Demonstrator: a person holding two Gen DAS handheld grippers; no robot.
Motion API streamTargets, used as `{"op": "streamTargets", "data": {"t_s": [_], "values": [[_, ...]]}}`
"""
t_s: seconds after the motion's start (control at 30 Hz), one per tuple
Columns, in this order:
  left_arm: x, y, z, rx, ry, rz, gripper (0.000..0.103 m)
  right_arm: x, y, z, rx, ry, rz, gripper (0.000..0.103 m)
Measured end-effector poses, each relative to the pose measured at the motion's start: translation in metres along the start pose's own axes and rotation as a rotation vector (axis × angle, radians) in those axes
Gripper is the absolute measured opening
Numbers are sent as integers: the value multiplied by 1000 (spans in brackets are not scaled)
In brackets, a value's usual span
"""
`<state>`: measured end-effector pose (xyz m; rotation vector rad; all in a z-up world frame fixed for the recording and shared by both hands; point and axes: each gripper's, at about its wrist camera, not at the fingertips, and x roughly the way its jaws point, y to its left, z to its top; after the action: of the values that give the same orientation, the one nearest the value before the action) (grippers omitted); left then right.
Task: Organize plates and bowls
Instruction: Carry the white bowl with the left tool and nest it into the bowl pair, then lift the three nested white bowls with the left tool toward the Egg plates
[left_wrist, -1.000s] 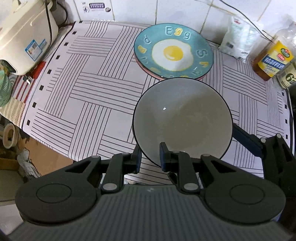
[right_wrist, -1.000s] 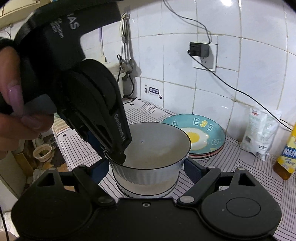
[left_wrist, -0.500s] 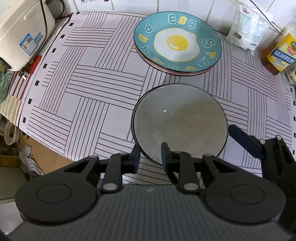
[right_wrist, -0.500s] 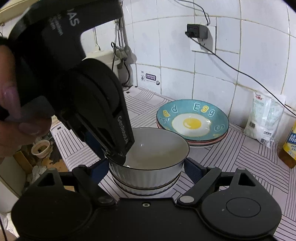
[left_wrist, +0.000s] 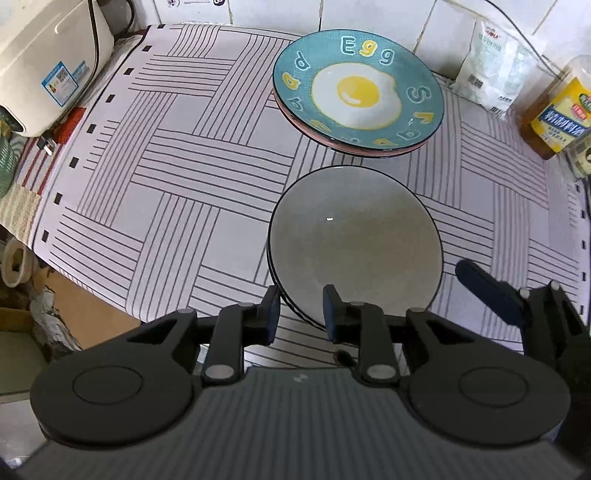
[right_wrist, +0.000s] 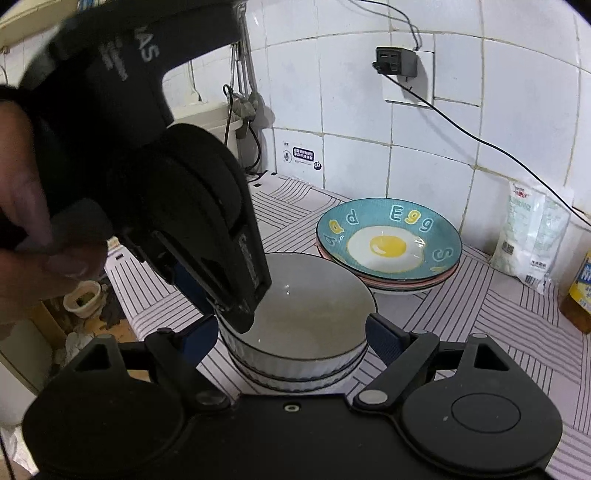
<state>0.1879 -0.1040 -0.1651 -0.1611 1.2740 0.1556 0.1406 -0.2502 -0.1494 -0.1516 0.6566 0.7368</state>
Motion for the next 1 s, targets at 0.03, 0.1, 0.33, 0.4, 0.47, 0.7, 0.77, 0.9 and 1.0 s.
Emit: {"op": "streamTargets", "data": {"t_s": [0.03, 0.1, 0.33, 0.4, 0.47, 0.7, 0.77, 0.9, 1.0], "values": [[-3, 2, -1, -4, -12, -17, 29, -2, -2, -1, 11, -5, 9, 90], [-9, 7, -3, -14, -40, -35, 35, -10, -7, -4, 46, -18, 20, 90], [-32, 21, -15, -47, -134, -118, 41, -28, -12, -21, 88, -8, 40, 92], [-36, 24, -19, -65, -158, -138, 43, -25, -10, -27, 96, 19, 45, 92], [-38, 28, -22, -79, -184, -158, 50, -19, -8, -32, 103, 44, 43, 93], [-29, 36, -20, -45, -231, -198, 51, 4, 1, -49, 46, 6, -80, 95], [-19, 39, -14, -31, -220, -209, 52, 12, 1, -52, 39, 19, -60, 95], [1, 48, -4, -16, -180, -217, 52, 32, -4, -57, 85, 31, -49, 95], [21, 53, 1, 47, -135, -249, 54, 48, -9, -59, 118, 51, -36, 96]]}}
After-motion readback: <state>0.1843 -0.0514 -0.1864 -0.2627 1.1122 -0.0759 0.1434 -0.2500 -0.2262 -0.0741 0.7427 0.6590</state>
